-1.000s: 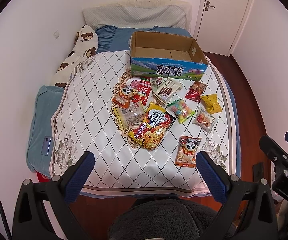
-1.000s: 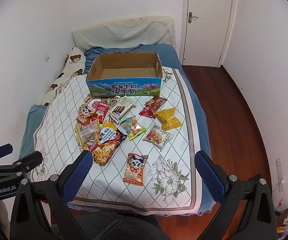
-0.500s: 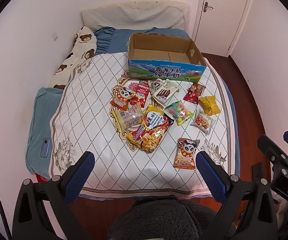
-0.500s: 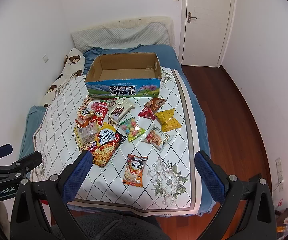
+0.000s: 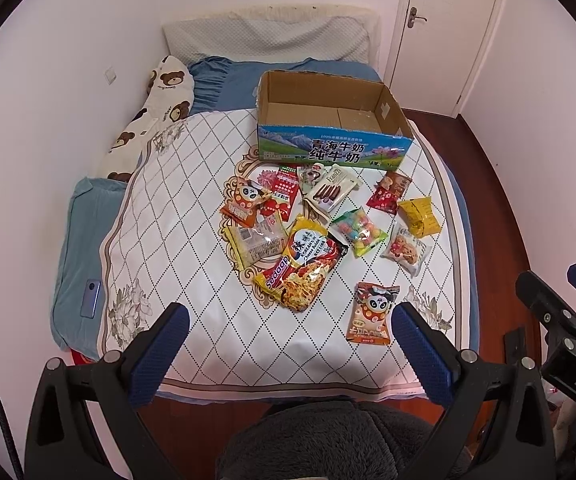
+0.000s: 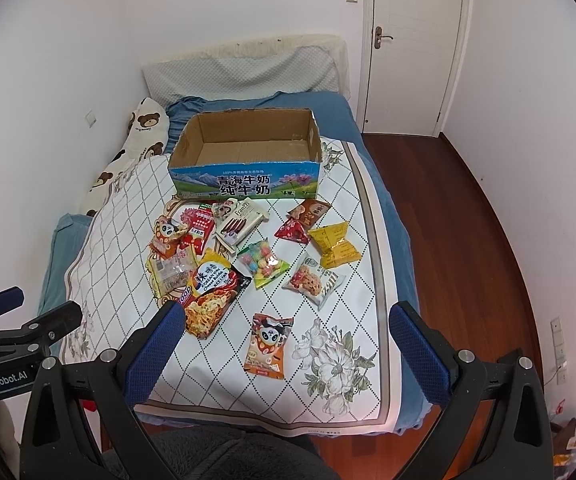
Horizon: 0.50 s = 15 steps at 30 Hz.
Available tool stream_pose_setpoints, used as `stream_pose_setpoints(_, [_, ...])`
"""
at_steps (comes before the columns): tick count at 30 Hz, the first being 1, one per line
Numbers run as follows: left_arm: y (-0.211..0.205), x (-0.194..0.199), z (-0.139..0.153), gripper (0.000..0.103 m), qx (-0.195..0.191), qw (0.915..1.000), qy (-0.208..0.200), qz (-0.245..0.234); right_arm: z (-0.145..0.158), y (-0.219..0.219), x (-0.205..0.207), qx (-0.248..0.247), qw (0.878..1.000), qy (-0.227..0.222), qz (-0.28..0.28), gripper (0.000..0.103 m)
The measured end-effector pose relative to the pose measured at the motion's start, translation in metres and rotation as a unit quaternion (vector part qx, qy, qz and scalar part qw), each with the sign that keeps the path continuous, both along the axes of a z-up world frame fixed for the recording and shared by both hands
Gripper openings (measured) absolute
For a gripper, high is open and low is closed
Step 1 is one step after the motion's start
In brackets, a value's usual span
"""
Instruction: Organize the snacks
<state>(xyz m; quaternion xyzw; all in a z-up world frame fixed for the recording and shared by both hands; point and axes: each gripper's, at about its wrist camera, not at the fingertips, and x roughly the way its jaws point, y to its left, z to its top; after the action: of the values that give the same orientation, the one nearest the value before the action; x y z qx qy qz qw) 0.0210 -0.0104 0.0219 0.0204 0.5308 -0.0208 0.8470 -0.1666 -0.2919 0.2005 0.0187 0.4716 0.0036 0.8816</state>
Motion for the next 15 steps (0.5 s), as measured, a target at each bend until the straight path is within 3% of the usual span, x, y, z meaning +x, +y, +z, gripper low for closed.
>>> stream_pose_setpoints(5, [0.003, 0.012, -0.012, 0.103, 0.016, 0.9998, -0.008, 0.008, -0.006, -0.001, 0.004, 0.005, 1.000, 0.010, -0.003, 0.103])
stream_pose_setpoints(8, [0.008, 0.025, -0.036, 0.103, 0.052, 0.9984, -0.013, 0.015, -0.028, -0.003, 0.017, 0.022, 0.999, 0.032, -0.010, 0.103])
stream_pose_setpoints(12, [0.008, 0.051, -0.086, 0.103, 0.126, 0.9919, -0.004, -0.010, -0.092, -0.002, 0.040, 0.046, 0.995, 0.089, -0.024, 0.103])
stream_pose_setpoints(15, [0.007, 0.069, -0.128, 0.103, 0.171, 0.9841, 0.011, -0.045, -0.163, 0.004, 0.055, 0.055, 0.987, 0.147, -0.043, 0.103])
